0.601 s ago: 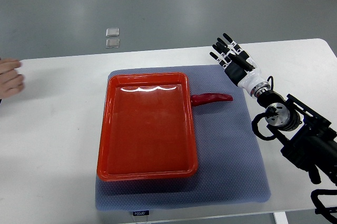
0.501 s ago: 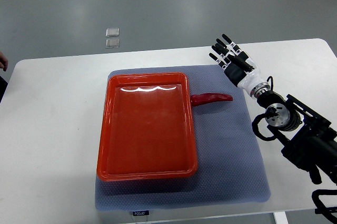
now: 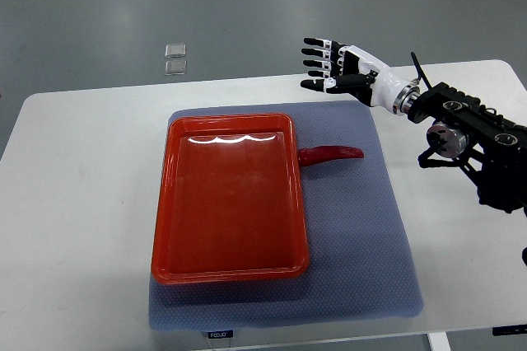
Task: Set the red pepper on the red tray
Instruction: 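Move the right hand over the red pepper beside the tray, then close the right hand's fingers around the red pepper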
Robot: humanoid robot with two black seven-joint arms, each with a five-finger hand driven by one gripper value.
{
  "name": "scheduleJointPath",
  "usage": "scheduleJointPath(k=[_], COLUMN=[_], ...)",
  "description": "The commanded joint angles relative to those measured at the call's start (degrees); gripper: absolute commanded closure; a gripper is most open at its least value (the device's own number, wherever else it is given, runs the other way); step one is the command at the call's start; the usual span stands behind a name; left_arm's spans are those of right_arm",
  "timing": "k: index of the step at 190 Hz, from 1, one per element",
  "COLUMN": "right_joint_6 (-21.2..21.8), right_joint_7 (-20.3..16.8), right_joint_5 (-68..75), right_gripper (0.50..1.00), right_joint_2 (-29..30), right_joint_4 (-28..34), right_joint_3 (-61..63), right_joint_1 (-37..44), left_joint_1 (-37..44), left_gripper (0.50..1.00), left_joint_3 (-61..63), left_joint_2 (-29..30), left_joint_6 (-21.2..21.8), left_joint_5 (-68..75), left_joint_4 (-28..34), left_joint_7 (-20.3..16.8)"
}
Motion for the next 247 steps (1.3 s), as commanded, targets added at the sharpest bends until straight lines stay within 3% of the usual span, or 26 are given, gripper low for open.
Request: scheduleJointPath(k=[1, 26, 45, 68, 138, 187, 247], right_joint_6=[2.2, 3.0, 2.9, 1.9, -5.0, -6.5, -8.8], right_joint_7=[-1.4, -2.9, -4.9, -6.8, -7.2, -7.1, -6.7], right_joint_5=[-13.7, -24.0, -24.9, -24.2, -22.3, -23.0, -23.4], right_gripper=[0.593, 0.593, 0.593, 0.593, 0.597, 0.603, 0.668], right_joint_2=[-5.8, -11.0, -10.6, -9.3, -7.0, -6.8, -6.7], right_joint_4=[2.6, 9.5, 10.4, 10.3, 9.8, 9.8, 9.7], right_joint_3=[-11.2, -24.0, -27.9, -27.6, -27.3, -27.8, -28.2], right_joint_1=[6.5, 13.4, 15.7, 15.2, 11.0, 9.2, 7.0], left_joint_1=[0.0, 0.0, 0.0, 0.0, 0.0, -0.1, -0.2], left_gripper=[0.5, 0.5, 0.5, 0.5, 0.5, 0.5, 0.5], left_joint_3=[0.0, 0.0, 0.0, 0.0, 0.0, 0.1, 0.1], left_joint_2=[0.0, 0.0, 0.0, 0.0, 0.0, 0.0, 0.0], left_joint_6=[0.0, 0.0, 0.0, 0.0, 0.0, 0.0, 0.0], left_joint_5=[0.0, 0.0, 0.0, 0.0, 0.0, 0.0, 0.0], left_joint_4=[-0.2, -0.2, -0.3, -0.3, 0.1, 0.3, 0.3], left_joint_7=[0.0, 0.0, 0.0, 0.0, 0.0, 0.0, 0.1])
